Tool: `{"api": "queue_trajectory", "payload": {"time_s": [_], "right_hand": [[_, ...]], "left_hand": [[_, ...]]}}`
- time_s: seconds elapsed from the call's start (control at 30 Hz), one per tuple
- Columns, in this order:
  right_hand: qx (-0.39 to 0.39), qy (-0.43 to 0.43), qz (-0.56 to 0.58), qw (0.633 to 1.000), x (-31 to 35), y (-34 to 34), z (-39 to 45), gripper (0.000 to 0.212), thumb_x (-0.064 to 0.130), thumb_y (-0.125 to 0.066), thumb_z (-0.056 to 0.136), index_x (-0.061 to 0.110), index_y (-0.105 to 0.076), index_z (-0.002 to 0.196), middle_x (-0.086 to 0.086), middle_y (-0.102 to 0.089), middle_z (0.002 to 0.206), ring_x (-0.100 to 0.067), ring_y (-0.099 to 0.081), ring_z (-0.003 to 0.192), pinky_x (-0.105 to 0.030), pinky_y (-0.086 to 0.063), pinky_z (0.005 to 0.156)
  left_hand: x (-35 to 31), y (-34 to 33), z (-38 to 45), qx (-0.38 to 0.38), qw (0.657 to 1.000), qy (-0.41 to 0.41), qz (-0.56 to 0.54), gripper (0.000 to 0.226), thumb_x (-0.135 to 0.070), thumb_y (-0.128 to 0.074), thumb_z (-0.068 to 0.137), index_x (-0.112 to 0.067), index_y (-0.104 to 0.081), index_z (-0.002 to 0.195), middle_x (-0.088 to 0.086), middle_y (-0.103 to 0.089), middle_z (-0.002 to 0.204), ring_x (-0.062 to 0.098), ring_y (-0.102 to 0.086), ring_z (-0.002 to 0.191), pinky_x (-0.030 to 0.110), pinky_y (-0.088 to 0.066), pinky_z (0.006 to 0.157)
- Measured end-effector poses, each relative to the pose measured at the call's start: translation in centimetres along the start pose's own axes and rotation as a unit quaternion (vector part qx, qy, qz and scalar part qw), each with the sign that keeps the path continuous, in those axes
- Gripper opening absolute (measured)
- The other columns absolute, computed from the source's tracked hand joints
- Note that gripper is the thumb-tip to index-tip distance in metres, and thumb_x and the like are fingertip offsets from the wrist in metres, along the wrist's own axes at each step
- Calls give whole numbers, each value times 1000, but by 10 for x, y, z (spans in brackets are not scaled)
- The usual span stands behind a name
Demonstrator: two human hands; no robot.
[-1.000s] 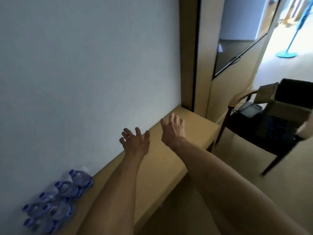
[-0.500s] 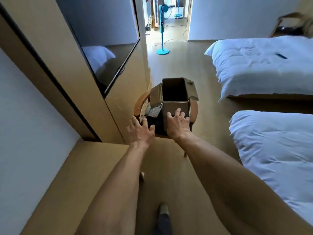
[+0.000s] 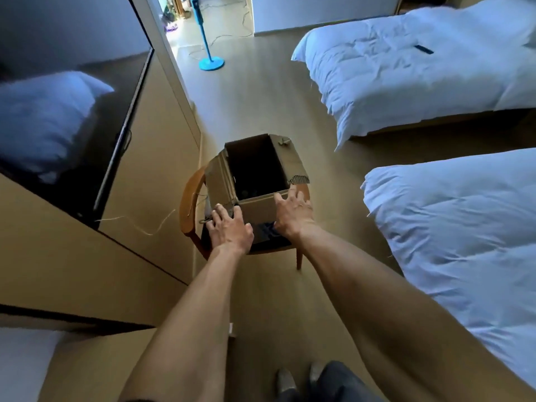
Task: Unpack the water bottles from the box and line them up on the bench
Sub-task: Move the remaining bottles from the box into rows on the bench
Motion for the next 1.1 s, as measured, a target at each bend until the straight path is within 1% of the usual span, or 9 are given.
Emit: {"api": "queue_trajectory", "payload": {"time_s": [0.2,0.27,0.37,0.47,0.57,0.7,0.9,1.0,1.1], "right_hand": [[8,21,25,999,-23,23,117,54,8,-57,90,17,-39,140,-26,-26,148,-41,-37,131,-48,-42,103],[6,32,39,999,-25,29,161,55,8,-57,89,17,-39,140,-25,-30,145,-40,-40,128,-46,-43,102],[23,62,64,996,-19,30,222,51,9,-57,89,16,-43,137,-20,-44,131,-37,-48,119,-43,-46,95],[84,101,78,988,-9,15,268,39,12,-58,89,15,-51,128,-14,-58,112,-32,-60,103,-42,-54,84],[124,110,71,984,-1,-11,301,27,15,-58,89,13,-55,116,-12,-60,106,-31,-62,96,-42,-55,80],[183,122,37,975,9,-59,329,28,20,-61,88,12,-58,115,-13,-59,112,-32,-61,100,-40,-54,79],[292,100,-12,951,8,-137,359,22,17,-52,92,10,-64,109,-13,-64,111,-31,-63,102,-35,-52,75],[348,89,-40,932,3,-177,361,26,20,-54,94,11,-62,118,-12,-65,116,-30,-63,106,-35,-52,80],[376,85,-50,921,8,-213,363,29,18,-48,97,12,-58,123,-11,-63,121,-27,-62,109,-35,-51,81]], "left_hand": [[-31,5,100,4,999,30,-13,59,-35,-47,98,-17,-28,150,23,-14,160,41,-16,146,53,-21,116],[-39,6,138,5,999,32,-11,59,-33,-49,97,-19,-28,150,24,-14,160,41,-17,147,52,-21,115],[-43,6,193,13,999,49,-7,58,-31,-50,97,-20,-29,150,24,-15,159,40,-18,146,51,-21,115],[-40,3,240,21,996,83,-24,57,-31,-49,96,-20,-31,149,23,-16,159,40,-18,146,52,-20,116],[-34,-8,276,29,994,94,-40,58,-31,-49,96,-21,-29,150,23,-14,160,40,-17,147,52,-20,117],[-24,-35,308,61,993,91,-31,61,-32,-46,99,-22,-21,154,22,-7,161,40,-12,148,53,-16,117],[-10,-87,345,98,989,104,-29,68,-33,-47,98,-24,-12,156,23,-1,161,40,-12,148,52,-20,117],[-9,-112,356,106,990,94,-21,72,-33,-50,96,-26,-10,156,24,5,161,41,-9,148,52,-21,116],[-5,-132,368,101,990,92,-25,72,-33,-51,96,-27,-12,156,24,12,160,41,-6,148,52,-23,115]]}}
Point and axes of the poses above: each hand's wrist, its own z-axis towards the middle knuckle, its own y-axis out of the back of the hand, x = y × z, the point moved 7 cm from there along z, towards the middle knuckle
